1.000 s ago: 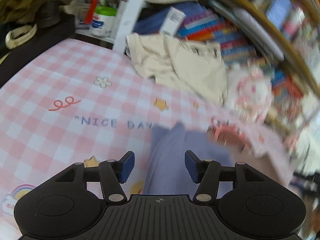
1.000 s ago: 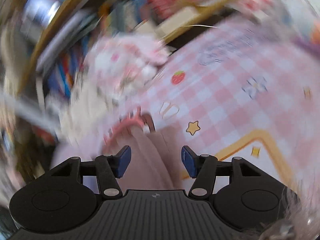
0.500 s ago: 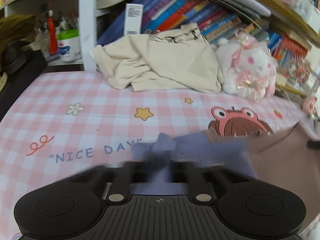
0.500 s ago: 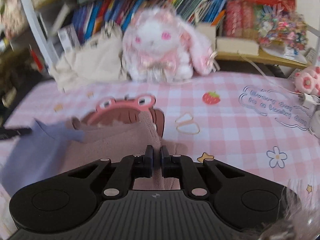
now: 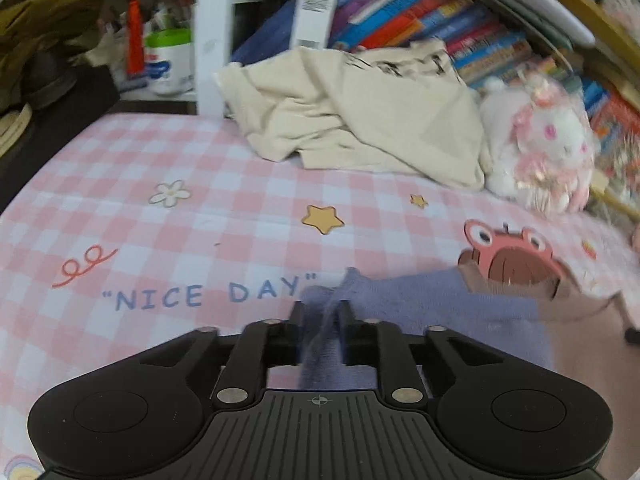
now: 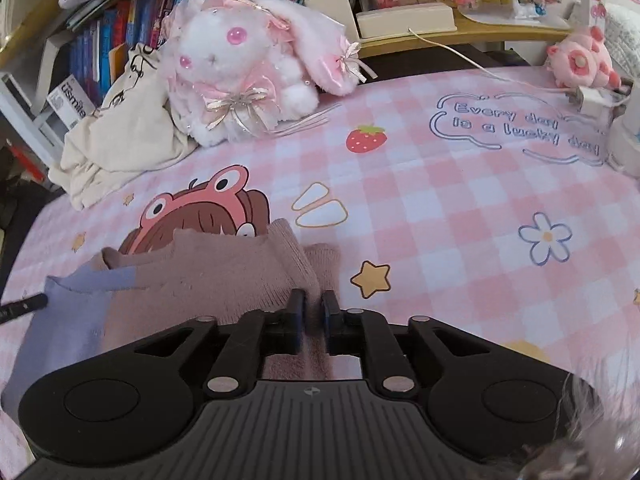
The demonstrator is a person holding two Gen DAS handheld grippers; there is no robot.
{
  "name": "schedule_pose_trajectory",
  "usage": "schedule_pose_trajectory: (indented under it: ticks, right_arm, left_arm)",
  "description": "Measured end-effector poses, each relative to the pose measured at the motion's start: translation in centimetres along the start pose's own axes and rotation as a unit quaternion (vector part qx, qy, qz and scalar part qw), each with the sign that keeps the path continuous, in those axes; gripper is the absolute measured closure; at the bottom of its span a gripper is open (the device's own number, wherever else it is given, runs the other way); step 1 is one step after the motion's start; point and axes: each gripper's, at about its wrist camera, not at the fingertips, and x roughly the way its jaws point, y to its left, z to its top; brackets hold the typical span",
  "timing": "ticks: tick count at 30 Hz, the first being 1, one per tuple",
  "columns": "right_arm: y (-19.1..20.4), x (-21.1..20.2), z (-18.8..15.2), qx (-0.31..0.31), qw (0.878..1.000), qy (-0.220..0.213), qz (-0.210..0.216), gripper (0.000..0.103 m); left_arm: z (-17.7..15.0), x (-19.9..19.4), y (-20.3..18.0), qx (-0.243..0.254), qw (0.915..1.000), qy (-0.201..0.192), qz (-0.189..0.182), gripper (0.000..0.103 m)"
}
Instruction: Fold clothes
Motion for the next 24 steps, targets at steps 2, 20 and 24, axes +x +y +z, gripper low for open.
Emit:
schedule_pose_trajectory:
  ticks: [2,20,24]
  right_arm:
    - [0.1,-1.0,-0.2,-0.002,1.0,-0.01,0.004,0.053]
    - [4.1,-9.2,-10.3,-0.087,0.996,-0.02,-0.02,0.011]
    - [5.4,-9.7,-12.2,-0.095,0.995,-0.007,-0.022,0.011]
  left_arm:
    - [0.0,-1.5,0.3,-0.013,0.9997,-0.02,0.007,0.071]
    - [-10.1,-13.1,-2.5,-0.065,0.9959,-0.035,0.053,0.017]
    - [-11.0,-12.4,-3.6,-0.039,0.9991,0.005,0.015,0.017]
